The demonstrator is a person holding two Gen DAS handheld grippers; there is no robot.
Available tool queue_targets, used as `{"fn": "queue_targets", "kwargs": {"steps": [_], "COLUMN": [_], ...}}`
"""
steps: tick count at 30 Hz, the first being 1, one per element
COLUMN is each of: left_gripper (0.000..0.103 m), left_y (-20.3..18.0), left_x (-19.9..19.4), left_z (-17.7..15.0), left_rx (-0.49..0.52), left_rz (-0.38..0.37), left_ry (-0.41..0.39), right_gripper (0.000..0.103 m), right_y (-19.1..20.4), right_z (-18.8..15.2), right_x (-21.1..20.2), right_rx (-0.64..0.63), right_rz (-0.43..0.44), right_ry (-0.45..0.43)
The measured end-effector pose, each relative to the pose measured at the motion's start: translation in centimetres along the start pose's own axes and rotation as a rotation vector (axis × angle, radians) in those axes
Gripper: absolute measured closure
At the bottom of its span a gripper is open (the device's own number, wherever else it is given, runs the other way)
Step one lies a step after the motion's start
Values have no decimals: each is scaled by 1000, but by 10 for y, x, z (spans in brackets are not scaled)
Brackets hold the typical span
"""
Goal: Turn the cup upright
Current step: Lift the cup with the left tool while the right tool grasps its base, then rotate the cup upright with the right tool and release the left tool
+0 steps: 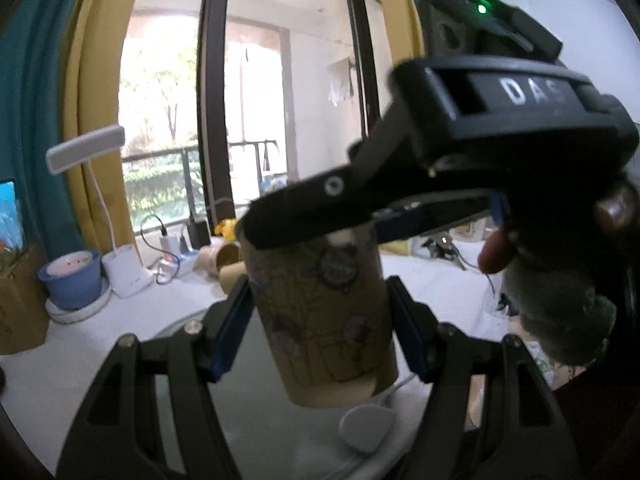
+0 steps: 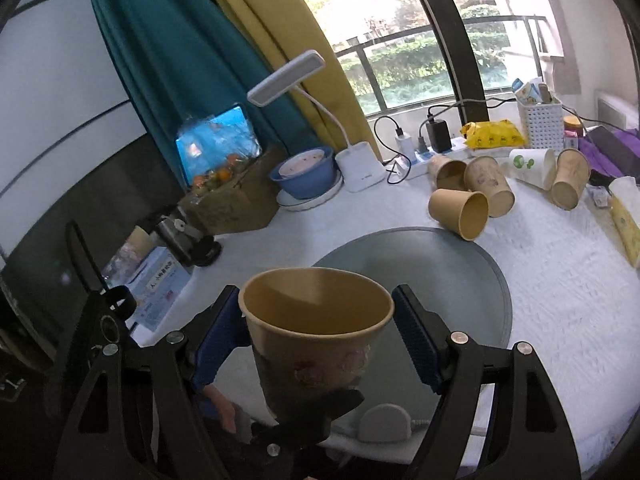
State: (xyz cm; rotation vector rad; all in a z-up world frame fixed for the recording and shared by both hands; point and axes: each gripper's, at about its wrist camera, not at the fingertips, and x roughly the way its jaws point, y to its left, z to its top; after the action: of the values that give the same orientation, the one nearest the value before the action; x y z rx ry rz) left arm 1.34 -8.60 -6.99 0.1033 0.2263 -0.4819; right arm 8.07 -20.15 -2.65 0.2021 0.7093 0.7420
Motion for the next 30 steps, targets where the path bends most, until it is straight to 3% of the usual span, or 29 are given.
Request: {"fn": "queue_targets", "kwargs": {"steps": [14,20,30], "left_gripper": [36,34,32], "left_y": [-6,-2,1], "left_x": [-8,-7,-5], "left_z": [-3,-3,-4], "left_rx": [8,0,-10], "left_rz": [-2,1,15], "left_ry": [-30,-25,-9], "right_gripper": [24,31,34], "right_y": [-9,-7,-6], "right_z": [1,3,3], "right_x": [8,10,13], "right_rx": [77,70,61], "right_rz": [101,103,97], "right_ry": [39,44,49]}}
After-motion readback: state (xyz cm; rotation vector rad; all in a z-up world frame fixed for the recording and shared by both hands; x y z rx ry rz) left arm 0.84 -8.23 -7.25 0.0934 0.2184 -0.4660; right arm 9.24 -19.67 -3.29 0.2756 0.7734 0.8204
